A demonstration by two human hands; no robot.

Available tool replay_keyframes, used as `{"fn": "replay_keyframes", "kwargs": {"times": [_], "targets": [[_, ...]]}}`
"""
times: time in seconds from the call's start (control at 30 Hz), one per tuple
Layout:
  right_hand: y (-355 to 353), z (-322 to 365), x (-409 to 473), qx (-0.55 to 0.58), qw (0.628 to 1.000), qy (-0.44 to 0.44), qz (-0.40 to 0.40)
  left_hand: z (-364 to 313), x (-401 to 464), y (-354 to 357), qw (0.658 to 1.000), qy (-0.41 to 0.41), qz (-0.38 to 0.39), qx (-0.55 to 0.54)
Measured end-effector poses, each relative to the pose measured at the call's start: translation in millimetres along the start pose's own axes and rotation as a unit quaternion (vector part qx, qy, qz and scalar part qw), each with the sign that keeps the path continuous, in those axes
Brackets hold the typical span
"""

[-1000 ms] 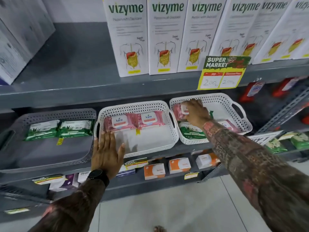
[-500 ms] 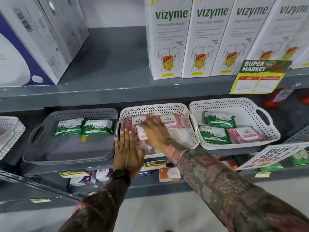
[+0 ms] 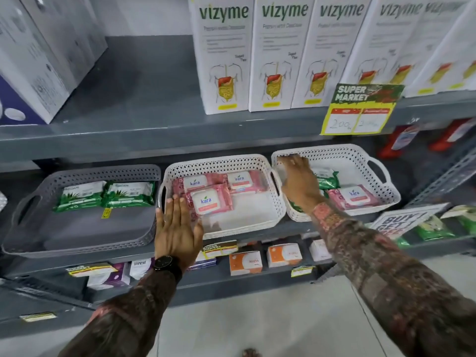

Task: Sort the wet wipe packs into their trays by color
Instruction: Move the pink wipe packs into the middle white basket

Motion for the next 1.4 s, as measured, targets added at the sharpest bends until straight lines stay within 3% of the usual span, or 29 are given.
{"fn": "replay_keyframes", "kwargs": {"times": [0.17, 0.43, 0.73, 0.93, 1.13, 1.27, 1.4], "targets": [[-47.0, -92.4, -15.3, -0.121, 0.972, 0.162, 0.121, -0.3, 1.0, 1.7, 1.000, -0.001, 0.009, 0.017], [-52.7, -154.1, -34.6, -0.055, 0.945, 0.247, 0.209, -0.6, -0.6, -1.4, 1.000, 0.003, 0.020, 0.011], [-74.7, -141.5, -38.4, -0.081, 0.963, 0.199, 0.165, -1.3, 0.0, -0.2, 0.999, 0.006, 0.035, 0.013], [-65.8, -23.7, -10.3, -0.022, 0.997, 0.054, 0.048, -2.7, -0.7, -4.4, 1.000, 0.003, 0.024, 0.008], [22.1, 95.8, -14.4, -0.070, 0.987, -0.096, 0.108, -2.5, -1.3, -4.6, 0.999, 0.011, 0.026, 0.016], [67.0, 106.2, -32.1, -0.121, 0.976, -0.111, 0.143, -2.1, -0.9, -3.6, 1.000, 0.011, 0.028, 0.007], [85.8, 88.5, -34.1, -0.094, 0.976, -0.097, 0.169, -2.1, 0.2, -4.5, 1.000, 0.014, 0.020, -0.005]]}}
Point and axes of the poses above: each hand's wrist, its own x-axis towards the middle knuckle, its own y-axis out of the palm, z = x × y, the point moved 6 cm from there along x, towards the middle knuckle, and after that the axes turned 15 degrees about x, right-handed, at the moved point
